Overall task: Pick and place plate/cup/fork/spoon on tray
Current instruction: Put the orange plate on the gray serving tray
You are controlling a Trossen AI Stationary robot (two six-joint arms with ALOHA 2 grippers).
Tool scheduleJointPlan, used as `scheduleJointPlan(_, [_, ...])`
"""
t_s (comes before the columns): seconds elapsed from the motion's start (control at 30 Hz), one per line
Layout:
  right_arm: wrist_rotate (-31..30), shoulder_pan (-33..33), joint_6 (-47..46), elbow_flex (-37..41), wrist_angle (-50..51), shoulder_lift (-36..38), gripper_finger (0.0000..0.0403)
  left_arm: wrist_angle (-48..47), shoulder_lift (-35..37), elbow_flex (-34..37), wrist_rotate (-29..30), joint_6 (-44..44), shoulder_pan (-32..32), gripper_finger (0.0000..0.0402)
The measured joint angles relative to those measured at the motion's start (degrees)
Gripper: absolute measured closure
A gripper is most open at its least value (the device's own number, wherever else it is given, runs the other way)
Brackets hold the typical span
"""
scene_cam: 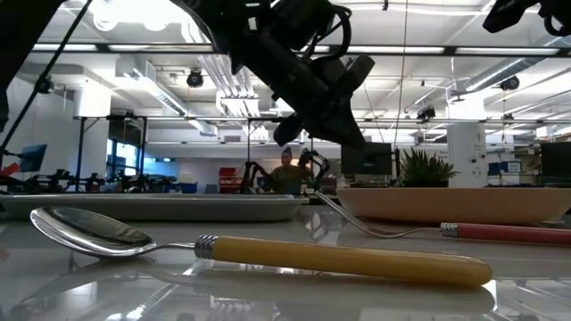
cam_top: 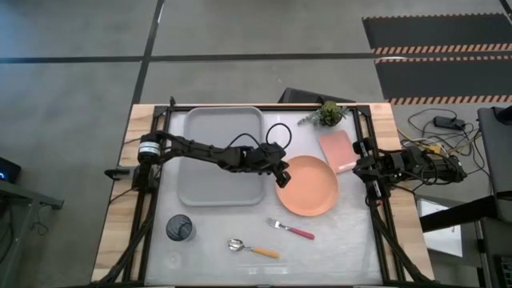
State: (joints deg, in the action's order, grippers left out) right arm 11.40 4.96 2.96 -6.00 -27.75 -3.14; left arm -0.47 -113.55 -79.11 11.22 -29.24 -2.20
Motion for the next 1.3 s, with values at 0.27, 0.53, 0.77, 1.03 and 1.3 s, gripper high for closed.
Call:
scheduleJointPlan(0.27, [0.0, 0.0, 0.0, 0.0, 0.0, 0.0, 0.0394, 0.0, -0.8, 0.0, 1.5, 1.8, -0.1, 0.035])
scheduleJointPlan(0.53, [0.0, 0.0, 0.0, 0.0, 0.0, 0.0, 0.0394, -0.1, -0.8, 0.0, 8.2, 5.7, -0.2, 0.0247])
scheduleJointPlan(0.77, [0.0, 0.0, 0.1, 0.0, 0.0, 0.0, 0.0394, 1.8, -1.7, 0.0, 9.5, 11.0, -0.1, 0.022])
scheduleJointPlan(1.03, [0.0, 0.0, -0.3, 0.0, 0.1, 0.0, 0.0394, 6.3, -6.0, 0.1, 10.5, 19.4, -0.1, 0.022])
scheduleJointPlan(1.3, [0.0, 0.0, -0.4, 0.0, 0.5, 0.0, 0.0394, 6.6, -7.9, 0.1, 10.5, 21.4, -0.9, 0.0219])
